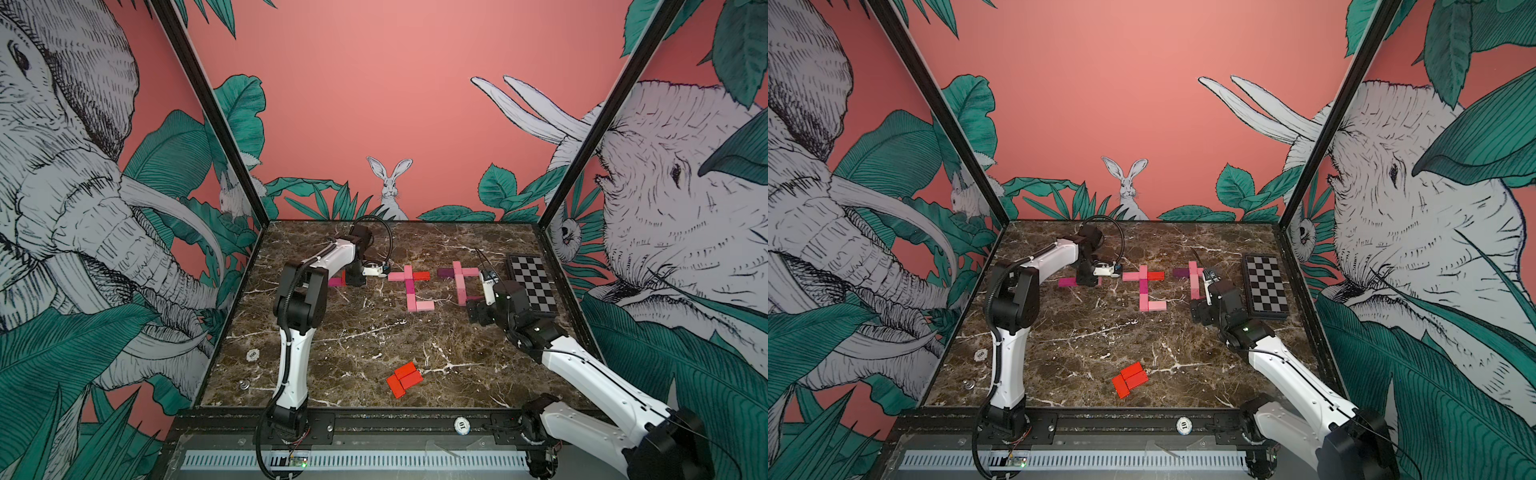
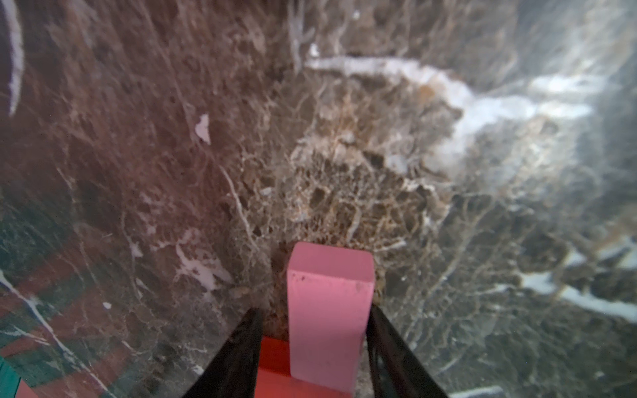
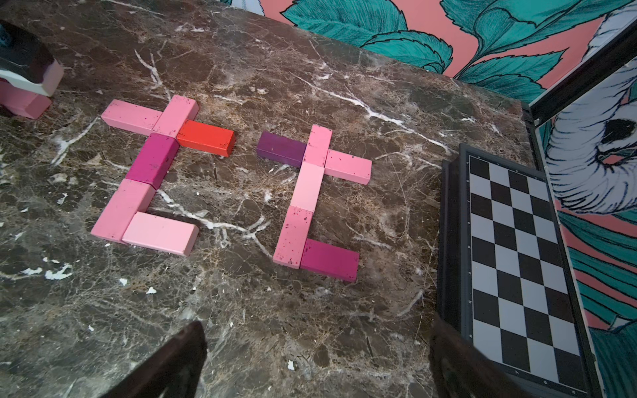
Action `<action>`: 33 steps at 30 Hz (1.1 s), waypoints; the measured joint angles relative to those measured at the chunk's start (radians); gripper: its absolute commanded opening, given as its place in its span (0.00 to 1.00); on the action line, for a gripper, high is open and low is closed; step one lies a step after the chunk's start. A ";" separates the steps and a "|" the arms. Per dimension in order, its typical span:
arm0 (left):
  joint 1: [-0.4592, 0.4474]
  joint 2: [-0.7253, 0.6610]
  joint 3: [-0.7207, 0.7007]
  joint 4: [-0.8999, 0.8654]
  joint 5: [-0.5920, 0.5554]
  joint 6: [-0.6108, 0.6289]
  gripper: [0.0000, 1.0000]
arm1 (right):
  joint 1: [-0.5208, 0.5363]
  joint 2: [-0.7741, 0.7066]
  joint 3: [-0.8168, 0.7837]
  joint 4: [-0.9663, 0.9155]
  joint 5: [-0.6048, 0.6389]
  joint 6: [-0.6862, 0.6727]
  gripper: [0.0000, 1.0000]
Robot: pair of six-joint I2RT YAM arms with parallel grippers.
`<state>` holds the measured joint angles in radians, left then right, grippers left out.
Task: Assemble the letter t with building blocks
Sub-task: Assemble the building block at the center of the board.
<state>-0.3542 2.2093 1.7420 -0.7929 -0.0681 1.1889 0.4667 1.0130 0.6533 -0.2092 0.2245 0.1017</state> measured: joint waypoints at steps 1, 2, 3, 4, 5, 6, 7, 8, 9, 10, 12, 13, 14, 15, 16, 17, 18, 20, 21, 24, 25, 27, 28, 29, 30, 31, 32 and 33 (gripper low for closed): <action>0.001 0.000 0.004 0.000 0.003 -0.003 0.78 | 0.000 0.000 0.000 0.000 0.000 0.000 0.98; 0.002 0.000 0.006 0.002 0.006 -0.005 0.80 | 0.000 0.000 -0.001 0.001 0.000 0.000 0.98; 0.003 0.000 0.007 0.002 0.007 -0.010 0.83 | 0.000 0.000 -0.002 0.003 0.000 0.000 0.98; 0.003 0.000 0.008 0.001 0.011 -0.015 0.86 | 0.000 0.000 -0.005 0.003 -0.001 0.000 0.98; 0.003 0.000 0.010 0.002 0.016 -0.021 0.88 | 0.000 0.000 -0.008 0.002 -0.001 0.000 0.98; 0.003 0.000 0.010 0.003 0.018 -0.026 0.90 | 0.000 0.000 -0.011 0.002 -0.002 0.000 0.98; 0.004 -0.001 0.011 0.004 0.023 -0.034 0.93 | 0.000 0.000 -0.013 0.002 -0.003 0.000 0.98; 0.005 -0.001 0.011 0.005 0.027 -0.043 0.99 | 0.000 0.000 -0.013 0.002 -0.004 0.000 0.98; 0.006 -0.002 0.014 0.006 0.033 -0.050 0.99 | 0.000 0.000 -0.013 0.003 -0.004 0.000 0.98; 0.006 -0.002 0.017 0.009 0.041 -0.069 0.99 | 0.000 0.000 -0.013 0.003 -0.005 0.000 0.98; 0.006 -0.002 0.020 0.016 0.057 -0.103 0.99 | 0.000 0.000 -0.013 0.003 -0.005 0.000 0.98; 0.006 -0.003 0.023 0.018 0.064 -0.124 0.99 | 0.000 0.000 -0.013 0.003 -0.005 0.000 0.98; 0.006 -0.005 0.024 0.024 0.071 -0.147 0.99 | 0.000 0.000 -0.013 0.003 -0.008 0.000 0.98; 0.006 -0.011 0.024 0.034 0.075 -0.170 0.99 | 0.000 0.000 -0.013 0.003 -0.008 0.000 0.98; 0.006 -0.018 0.024 0.042 0.078 -0.193 0.99 | 0.000 0.000 -0.013 0.003 -0.011 0.000 0.98; 0.006 -0.034 0.024 0.053 0.079 -0.223 0.99 | 0.000 0.000 -0.013 0.005 -0.013 0.000 0.98; 0.006 -0.051 0.024 0.065 0.079 -0.251 0.99 | 0.000 0.000 -0.013 0.006 -0.017 0.000 0.98; 0.006 -0.095 0.024 0.086 0.075 -0.306 0.99 | 0.000 -0.001 -0.013 0.010 -0.026 0.000 0.98; 0.006 -0.124 0.024 0.097 0.067 -0.336 0.99 | 0.000 -0.005 -0.016 0.018 -0.031 0.000 0.98; -0.003 -0.225 0.024 0.126 0.021 -0.425 0.99 | 0.000 -0.030 -0.045 0.054 -0.039 0.003 0.98; -0.007 -0.256 0.024 0.130 0.002 -0.449 0.99 | 0.000 -0.035 -0.053 0.061 -0.039 0.003 0.98; -0.021 -0.319 0.024 0.130 -0.048 -0.507 0.99 | 0.000 -0.034 -0.060 0.071 -0.041 0.004 0.98; -0.031 -0.341 0.024 0.128 -0.074 -0.533 0.99 | 0.000 -0.030 -0.060 0.072 -0.041 0.004 0.98; -0.047 -0.369 0.016 0.127 -0.103 -0.569 0.99 | 0.000 -0.024 -0.060 0.076 -0.042 0.004 0.98; -0.061 -0.392 -0.002 0.127 -0.129 -0.601 0.99 | 0.000 -0.015 -0.058 0.079 -0.042 0.004 0.98; -0.078 -0.417 -0.029 0.127 -0.159 -0.642 0.99 | 0.000 -0.006 -0.056 0.079 -0.042 0.004 0.98; -0.099 -0.444 -0.068 0.122 -0.183 -0.691 0.99 | 0.000 0.004 -0.054 0.080 -0.042 0.004 0.98; -0.116 -0.464 -0.101 0.114 -0.197 -0.731 0.99 | 0.000 0.013 -0.053 0.080 -0.043 0.005 0.98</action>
<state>-0.4698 1.7451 1.6409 -0.6785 -0.2649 0.4576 0.4667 1.0256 0.6003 -0.1287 0.1814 0.1062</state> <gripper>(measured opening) 0.991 0.984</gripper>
